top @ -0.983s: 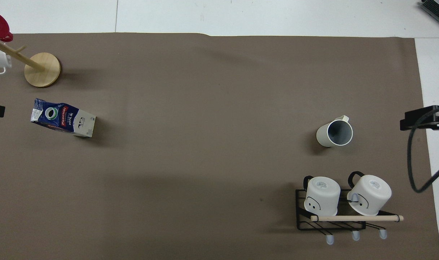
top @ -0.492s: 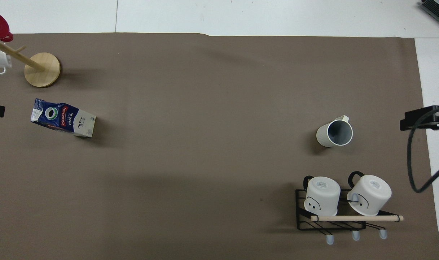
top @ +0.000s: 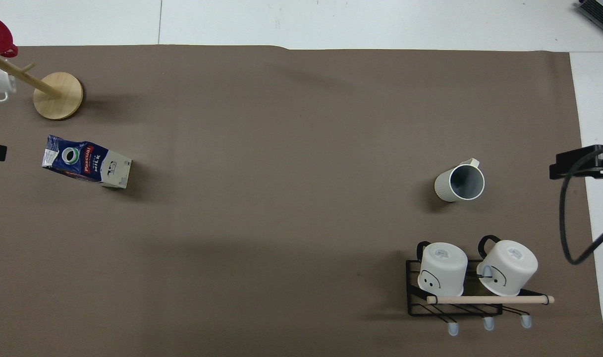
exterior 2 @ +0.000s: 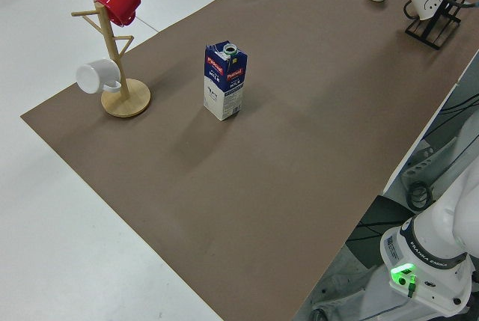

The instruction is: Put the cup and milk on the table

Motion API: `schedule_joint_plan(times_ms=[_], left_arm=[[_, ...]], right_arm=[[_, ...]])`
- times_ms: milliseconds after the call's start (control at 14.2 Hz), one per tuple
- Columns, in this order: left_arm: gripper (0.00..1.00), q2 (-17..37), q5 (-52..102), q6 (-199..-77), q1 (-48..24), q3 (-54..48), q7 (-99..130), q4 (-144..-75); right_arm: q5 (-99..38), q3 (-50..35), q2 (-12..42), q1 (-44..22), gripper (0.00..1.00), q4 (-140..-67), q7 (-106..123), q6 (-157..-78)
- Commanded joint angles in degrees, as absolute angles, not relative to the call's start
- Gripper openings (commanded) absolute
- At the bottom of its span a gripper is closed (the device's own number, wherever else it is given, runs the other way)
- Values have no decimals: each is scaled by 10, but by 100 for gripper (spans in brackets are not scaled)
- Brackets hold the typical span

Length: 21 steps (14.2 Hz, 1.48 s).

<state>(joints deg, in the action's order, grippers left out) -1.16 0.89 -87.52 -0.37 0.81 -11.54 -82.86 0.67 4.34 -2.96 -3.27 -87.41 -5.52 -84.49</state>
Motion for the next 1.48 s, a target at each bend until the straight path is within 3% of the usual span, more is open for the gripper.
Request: schedule_joint_plan(times_ms=[0,843,1405], left_arm=[[100,-17,3,-866,3,4,-118,-829],[100,-17,4,-866,3,4,-118,-829],[100,-17,3,-866,3,4,-118,-829]], right_arm=[[4,40,-39,-25,100,-886,-47,-848],[3,40,-51,-25,100,-913,-47,-850],[3,40,-46,-28,100,-945,-45,-939]])
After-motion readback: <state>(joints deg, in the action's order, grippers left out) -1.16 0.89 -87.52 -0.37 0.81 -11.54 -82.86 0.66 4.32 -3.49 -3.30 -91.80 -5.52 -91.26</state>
